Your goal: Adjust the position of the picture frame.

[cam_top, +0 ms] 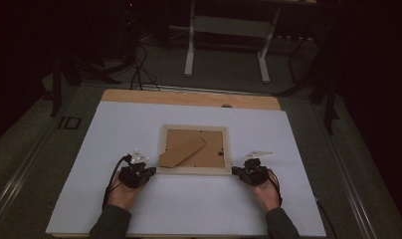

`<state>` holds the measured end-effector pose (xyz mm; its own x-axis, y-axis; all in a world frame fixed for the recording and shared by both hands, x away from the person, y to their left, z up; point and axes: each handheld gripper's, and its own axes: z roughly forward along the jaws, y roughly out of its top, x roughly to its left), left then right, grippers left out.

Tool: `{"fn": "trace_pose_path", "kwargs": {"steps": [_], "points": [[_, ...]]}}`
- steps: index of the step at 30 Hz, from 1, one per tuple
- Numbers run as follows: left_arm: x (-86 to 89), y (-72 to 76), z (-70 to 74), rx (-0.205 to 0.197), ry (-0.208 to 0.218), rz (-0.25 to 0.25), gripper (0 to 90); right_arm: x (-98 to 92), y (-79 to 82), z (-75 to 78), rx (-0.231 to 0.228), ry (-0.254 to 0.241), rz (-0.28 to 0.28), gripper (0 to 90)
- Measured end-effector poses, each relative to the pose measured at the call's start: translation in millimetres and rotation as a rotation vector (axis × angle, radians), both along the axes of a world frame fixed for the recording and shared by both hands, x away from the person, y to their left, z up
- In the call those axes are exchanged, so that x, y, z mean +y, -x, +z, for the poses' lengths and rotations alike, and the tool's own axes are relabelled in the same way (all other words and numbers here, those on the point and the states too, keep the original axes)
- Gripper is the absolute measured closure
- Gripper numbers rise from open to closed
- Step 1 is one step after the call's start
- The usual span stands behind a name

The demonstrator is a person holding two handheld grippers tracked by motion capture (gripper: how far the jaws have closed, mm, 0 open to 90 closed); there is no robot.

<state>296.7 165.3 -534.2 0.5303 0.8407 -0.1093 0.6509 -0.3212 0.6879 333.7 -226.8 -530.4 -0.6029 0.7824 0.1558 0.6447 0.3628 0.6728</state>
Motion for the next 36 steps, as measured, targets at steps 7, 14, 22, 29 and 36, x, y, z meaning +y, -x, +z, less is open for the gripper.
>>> {"fn": "trace_pose_path", "kwargs": {"steps": [7, 14, 22, 29, 36], "points": [[-0.1, 0.5, -1.2, -0.01, 0.001, 0.005, 90.0, 1.0, 2.6, -0.6, -0.03, 0.019, 0.004, 90.0], [5.5, 2.7, 3.0, -0.02, 0.02, 0.007, 82.6, -3.6, 5.4, 5.6, -0.087, 0.04, -0.015, 89.3], [16.6, 7.0, 15.0, -0.05, 0.059, -0.006, 67.5, -20.3, 5.4, 12.8, -0.11, 0.001, -0.054, 80.9], [20.7, 9.3, 22.1, -0.069, 0.086, -0.038, 59.4, -22.8, 5.4, 16.0, -0.121, -0.008, -0.051, 72.1], [20.9, 11.3, 29.1, -0.093, 0.1, -0.062, 54.1, -25.1, 4.9, 15.9, -0.122, -0.012, -0.056, 66.5]]}}
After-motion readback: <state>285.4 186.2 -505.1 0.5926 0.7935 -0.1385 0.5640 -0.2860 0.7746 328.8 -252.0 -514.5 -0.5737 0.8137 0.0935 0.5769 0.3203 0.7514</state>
